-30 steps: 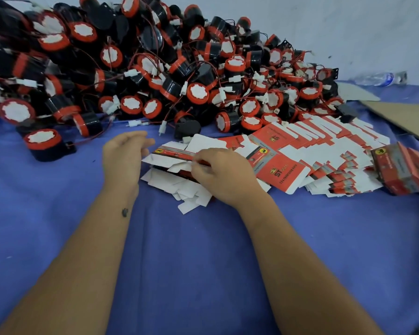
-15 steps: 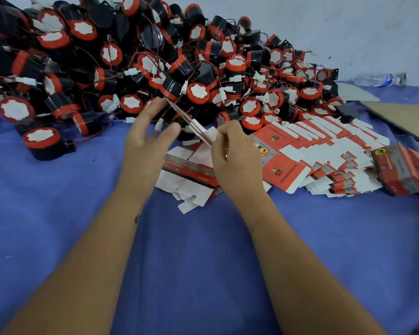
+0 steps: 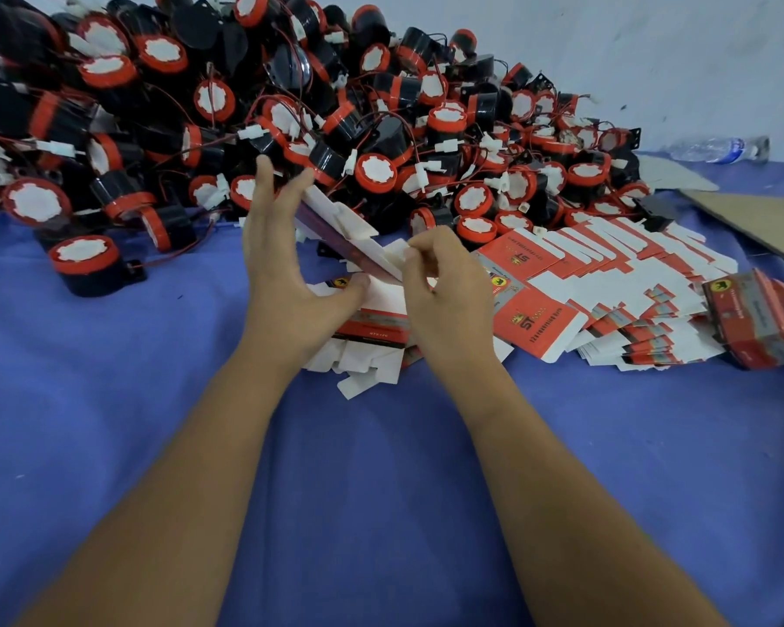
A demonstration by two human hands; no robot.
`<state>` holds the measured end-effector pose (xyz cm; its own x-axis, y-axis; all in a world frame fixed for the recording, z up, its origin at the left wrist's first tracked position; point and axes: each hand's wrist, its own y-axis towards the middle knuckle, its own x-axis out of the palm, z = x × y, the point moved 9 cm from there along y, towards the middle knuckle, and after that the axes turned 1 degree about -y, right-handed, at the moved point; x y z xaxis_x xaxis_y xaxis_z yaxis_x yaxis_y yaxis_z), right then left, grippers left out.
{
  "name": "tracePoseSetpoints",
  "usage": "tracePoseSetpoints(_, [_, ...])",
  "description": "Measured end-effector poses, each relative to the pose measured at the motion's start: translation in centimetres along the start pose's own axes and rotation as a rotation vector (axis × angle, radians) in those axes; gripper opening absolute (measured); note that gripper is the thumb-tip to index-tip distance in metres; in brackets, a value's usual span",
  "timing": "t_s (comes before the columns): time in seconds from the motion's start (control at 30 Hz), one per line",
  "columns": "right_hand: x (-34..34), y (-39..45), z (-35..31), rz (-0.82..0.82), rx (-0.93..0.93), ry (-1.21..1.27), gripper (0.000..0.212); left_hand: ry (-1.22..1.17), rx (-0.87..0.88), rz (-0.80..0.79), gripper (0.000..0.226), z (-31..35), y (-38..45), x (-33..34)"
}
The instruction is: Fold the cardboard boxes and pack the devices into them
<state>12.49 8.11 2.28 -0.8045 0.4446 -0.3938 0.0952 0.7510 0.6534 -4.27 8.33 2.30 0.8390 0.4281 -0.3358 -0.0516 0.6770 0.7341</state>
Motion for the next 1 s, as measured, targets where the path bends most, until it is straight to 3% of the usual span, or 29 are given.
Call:
tracePoseSetpoints(0.23, [-2.2, 0.2, 2.2, 0.199, 0.202, 0.077, 0.011, 0.046, 0.134, -0.117, 0.08, 1.5, -0.5, 1.4])
tracePoseSetpoints(0.4, [-2.9, -0.1, 4.1, 0.322, 0.457, 0.4, 0.017, 0.052, 0.147, -0.212, 0.069, 1.7, -0.7, 2.6])
tracePoseSetpoints(0.57, [-1.0, 0.2, 3.9, 0.161, 0.495, 0.624, 0.01, 0.034, 0.052, -0.171, 0.053, 1.5, -0.5, 2.3])
tracePoseSetpoints(0.67, [1.1, 0.2, 2.8, -0.069, 0.439, 0.676, 0.051, -0.236, -0.082, -0.115, 0.036, 1.3, -0.3, 1.7])
tracePoseSetpoints(0.73, [2.3, 0.0, 1.7, -0.189, 0.381, 0.662, 0.061, -0.354, -0.152, -0.105, 0.033, 1.1, -0.4, 1.6])
tracePoseSetpoints(1.0, [2.6, -0.1, 1.9, -0.191, 0.385, 0.59, 0.042, -0.623, -0.345, -0.128, 0.039, -0.8, -0.8, 2.4])
